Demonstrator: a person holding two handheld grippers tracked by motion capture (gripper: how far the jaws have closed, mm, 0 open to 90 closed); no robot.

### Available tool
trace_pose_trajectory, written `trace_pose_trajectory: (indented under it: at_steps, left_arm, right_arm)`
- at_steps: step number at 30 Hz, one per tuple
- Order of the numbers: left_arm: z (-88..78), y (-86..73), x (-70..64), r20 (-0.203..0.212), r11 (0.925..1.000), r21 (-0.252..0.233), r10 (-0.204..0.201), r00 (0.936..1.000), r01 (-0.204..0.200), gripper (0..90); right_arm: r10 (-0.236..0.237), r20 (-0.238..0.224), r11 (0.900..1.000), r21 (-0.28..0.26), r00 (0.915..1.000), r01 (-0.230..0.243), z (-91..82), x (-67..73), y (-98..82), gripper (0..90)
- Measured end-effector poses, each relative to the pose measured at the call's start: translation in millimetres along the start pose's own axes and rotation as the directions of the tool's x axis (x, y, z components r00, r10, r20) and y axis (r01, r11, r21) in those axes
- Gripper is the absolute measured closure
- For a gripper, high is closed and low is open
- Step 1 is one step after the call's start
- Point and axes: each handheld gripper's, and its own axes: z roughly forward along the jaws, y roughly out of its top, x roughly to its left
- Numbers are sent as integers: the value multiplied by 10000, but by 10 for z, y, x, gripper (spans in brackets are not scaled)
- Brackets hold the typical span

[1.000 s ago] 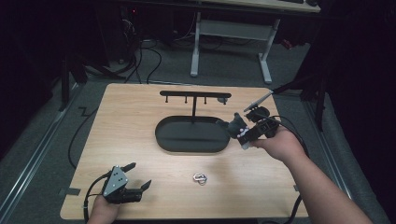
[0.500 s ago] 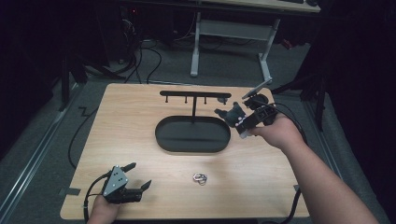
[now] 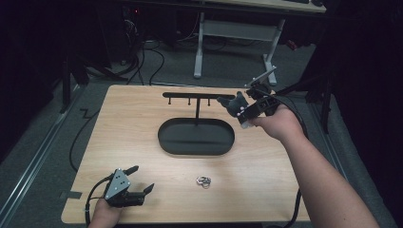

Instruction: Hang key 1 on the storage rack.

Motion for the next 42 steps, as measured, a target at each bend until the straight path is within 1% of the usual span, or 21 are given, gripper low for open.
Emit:
trace_pose_trajectory:
  at_steps: [1,3,5,11,15,20,24,26,30,33,34,35,38,40,42]
  left_arm:
    - [0,0,0,3,10000,0,3,10000,-3,163]
    - [-1,0,0,10,10000,-2,13,10000,-13,163]
    - [0,-1,-1,24,10000,-15,17,10000,-16,165]
    - [5,1,-6,47,10000,34,77,10000,-77,172]
    - [8,1,-10,40,10000,30,93,9999,-93,173]
    - [7,1,-11,47,9999,41,109,9999,-109,174]
    - [6,0,-10,47,9999,24,107,9999,-108,174]
    - [6,0,-10,46,9999,25,105,9999,-105,174]
    - [3,0,-9,66,9999,26,109,9999,-109,174]
    - [3,0,-9,73,9999,24,113,9999,-113,174]
    - [3,0,-9,75,9999,27,119,9999,-119,174]
    - [4,0,-9,78,9999,31,119,9999,-119,174]
    - [7,1,-11,93,9999,48,156,9998,-156,174]
    - [4,0,-9,108,9999,35,153,9998,-153,174]
    - [5,0,-8,114,9999,35,143,9998,-143,174]
  right_arm:
    - [0,0,10000,0,10000,0,0,0,0,486]
    - [46,145,10000,41,9999,-47,10,-23,1,486]
    - [190,170,9998,40,9997,-190,28,-60,-17,486]
    - [420,122,9989,206,9990,-423,131,-161,-154,486]
    - [472,105,9987,209,9988,-474,235,-181,-233,485]
    - [477,2,9986,246,9989,-477,419,-190,-290,482]
    - [518,-27,9985,181,9987,-517,555,-176,-302,479]
    - [467,-2,9989,71,9989,-467,629,-162,-302,477]
    - [510,-73,9986,-141,9987,-511,736,-152,-295,471]
    - [525,-115,9984,-193,9986,-528,801,-149,-285,463]
    - [658,-199,9973,-307,9976,-664,846,-160,-282,460]
    - [658,-199,9973,-307,9976,-664,846,-160,-282,460]
    - [747,-293,9963,-407,9968,-758,931,-169,-284,452]
    - [710,-268,9967,-385,9971,-720,983,-175,-281,446]
    - [768,-279,9963,-358,9967,-778,1033,-177,-275,432]
